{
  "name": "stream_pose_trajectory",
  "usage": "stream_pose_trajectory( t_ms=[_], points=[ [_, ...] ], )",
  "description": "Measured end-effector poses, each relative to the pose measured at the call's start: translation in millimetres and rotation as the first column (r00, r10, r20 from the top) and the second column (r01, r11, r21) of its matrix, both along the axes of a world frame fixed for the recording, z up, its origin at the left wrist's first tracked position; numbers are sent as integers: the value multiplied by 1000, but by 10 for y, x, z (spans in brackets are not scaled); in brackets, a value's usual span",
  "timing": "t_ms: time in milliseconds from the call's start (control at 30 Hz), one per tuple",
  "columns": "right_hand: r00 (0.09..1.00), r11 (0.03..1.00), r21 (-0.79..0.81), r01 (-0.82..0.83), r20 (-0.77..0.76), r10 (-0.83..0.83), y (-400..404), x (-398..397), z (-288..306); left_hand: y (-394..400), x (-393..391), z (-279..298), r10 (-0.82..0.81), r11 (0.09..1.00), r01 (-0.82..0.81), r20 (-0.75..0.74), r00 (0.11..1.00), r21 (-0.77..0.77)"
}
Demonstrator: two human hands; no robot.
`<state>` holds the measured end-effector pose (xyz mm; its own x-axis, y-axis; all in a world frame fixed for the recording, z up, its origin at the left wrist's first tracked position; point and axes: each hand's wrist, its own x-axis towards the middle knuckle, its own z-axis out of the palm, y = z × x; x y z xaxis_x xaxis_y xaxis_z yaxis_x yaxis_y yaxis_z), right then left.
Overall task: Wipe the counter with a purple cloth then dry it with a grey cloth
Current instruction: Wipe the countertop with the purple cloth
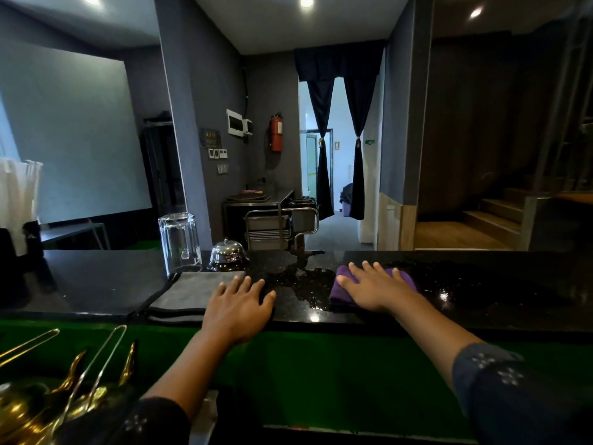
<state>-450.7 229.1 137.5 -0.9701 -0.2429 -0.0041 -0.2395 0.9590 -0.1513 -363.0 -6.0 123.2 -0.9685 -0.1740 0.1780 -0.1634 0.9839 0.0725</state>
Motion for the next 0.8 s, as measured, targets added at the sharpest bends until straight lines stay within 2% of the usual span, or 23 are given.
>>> stream_pose_trajectory(
  t_ms=[67,200,333,400,533,600,700,800],
  points=[
    [1000,1000,-13,-1,-23,1,-162,35,-2,3,-10,12,-4,1000,4,10,1000,4],
    [988,988,-40,-152,-30,151,-474,281,5,11,-23,33,4,1000,-3,24,1000,-17],
    [979,980,0,-200,27,200,-267,358,41,-37,11,47,-4,1000,5,50,999,-23],
    [990,990,15,-139,29,139,94,319,36,-51,31,45,-16,1000,17,53,998,-14],
    [986,988,26,153,54,-155,951,194,50,-14,35,39,0,1000,1,42,999,-19],
    [968,970,51,238,72,-241,1123,191,75,20,29,39,6,1000,-5,33,999,-25],
    [966,967,43,252,55,-254,927,250,92,41,19,44,8,1000,-7,26,1000,-26],
    [994,994,24,109,17,-109,399,351,79,38,26,44,16,1000,-15,30,999,-26]
  ],
)
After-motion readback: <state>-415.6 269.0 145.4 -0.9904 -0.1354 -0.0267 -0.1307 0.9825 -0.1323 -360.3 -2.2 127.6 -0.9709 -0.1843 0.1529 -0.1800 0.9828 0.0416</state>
